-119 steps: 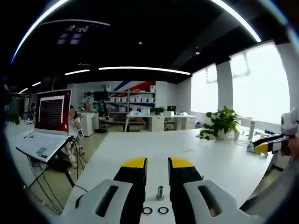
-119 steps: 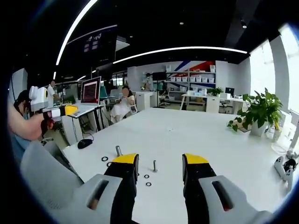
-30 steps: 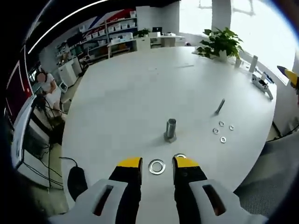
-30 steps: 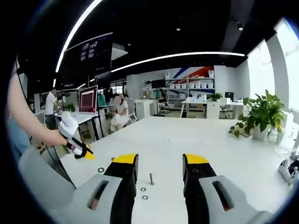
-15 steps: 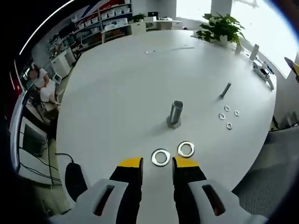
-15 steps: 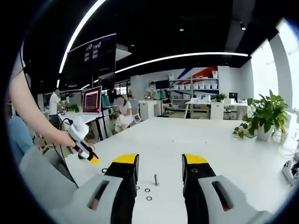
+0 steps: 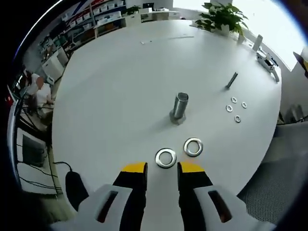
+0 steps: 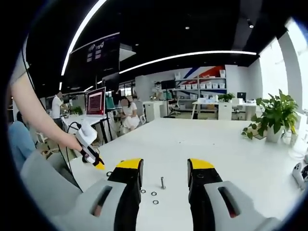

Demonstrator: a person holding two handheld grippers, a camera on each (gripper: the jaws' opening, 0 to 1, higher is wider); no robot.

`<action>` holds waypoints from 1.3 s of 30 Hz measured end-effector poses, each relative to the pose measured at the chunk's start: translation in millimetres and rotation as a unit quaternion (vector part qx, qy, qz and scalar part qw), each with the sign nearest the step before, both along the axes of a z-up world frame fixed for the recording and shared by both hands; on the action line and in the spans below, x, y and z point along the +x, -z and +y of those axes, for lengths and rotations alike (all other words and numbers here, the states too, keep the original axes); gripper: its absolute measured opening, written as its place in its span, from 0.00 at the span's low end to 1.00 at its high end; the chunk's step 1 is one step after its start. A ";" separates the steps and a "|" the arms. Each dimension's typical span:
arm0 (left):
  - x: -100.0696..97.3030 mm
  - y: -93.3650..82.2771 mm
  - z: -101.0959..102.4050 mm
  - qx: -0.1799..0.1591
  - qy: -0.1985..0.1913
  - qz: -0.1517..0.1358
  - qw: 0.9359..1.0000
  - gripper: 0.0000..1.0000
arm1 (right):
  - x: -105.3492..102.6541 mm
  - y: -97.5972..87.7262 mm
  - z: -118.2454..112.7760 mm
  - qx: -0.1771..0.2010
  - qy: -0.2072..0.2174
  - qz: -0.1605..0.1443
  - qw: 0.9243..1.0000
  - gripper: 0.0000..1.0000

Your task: Place the washer onto the threaded stud by aligning its center hole with the stud, sliding it down to the base, and recovering from edge contact or off-axis alignment until the washer reaches the visible bottom stop.

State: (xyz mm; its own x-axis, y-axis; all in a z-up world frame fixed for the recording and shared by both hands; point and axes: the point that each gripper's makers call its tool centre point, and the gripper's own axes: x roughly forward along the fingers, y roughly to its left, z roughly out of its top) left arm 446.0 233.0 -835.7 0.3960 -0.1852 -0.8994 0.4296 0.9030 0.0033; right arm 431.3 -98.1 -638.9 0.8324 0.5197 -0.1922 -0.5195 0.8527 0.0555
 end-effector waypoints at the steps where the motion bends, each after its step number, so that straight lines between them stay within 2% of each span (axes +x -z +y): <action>1: -1.6 0.7 -1.2 0.003 0.006 0.004 1.000 0.23 | -0.2 0.2 0.2 -0.001 -0.001 0.000 1.000 0.39; 4: -10.0 7.1 0.1 0.036 0.056 0.031 0.997 0.23 | 0.0 -0.2 0.0 -0.001 0.000 -0.001 1.000 0.39; 6: -9.6 10.7 0.2 0.041 0.070 0.035 0.996 0.23 | 0.1 0.7 0.0 -0.001 0.000 0.001 1.000 0.39; 13: -2.1 13.7 -0.8 0.033 0.063 0.044 0.996 0.23 | -0.2 2.1 0.0 -0.005 0.001 0.001 1.000 0.39; 29: 0.9 26.1 -11.2 0.048 0.089 0.066 0.993 0.23 | 0.7 2.8 -3.5 -0.004 0.007 0.003 1.000 0.39; 39: 6.5 31.7 -11.0 0.051 0.083 0.074 0.993 0.23 | -0.1 4.3 -2.5 -0.006 0.004 0.005 1.000 0.39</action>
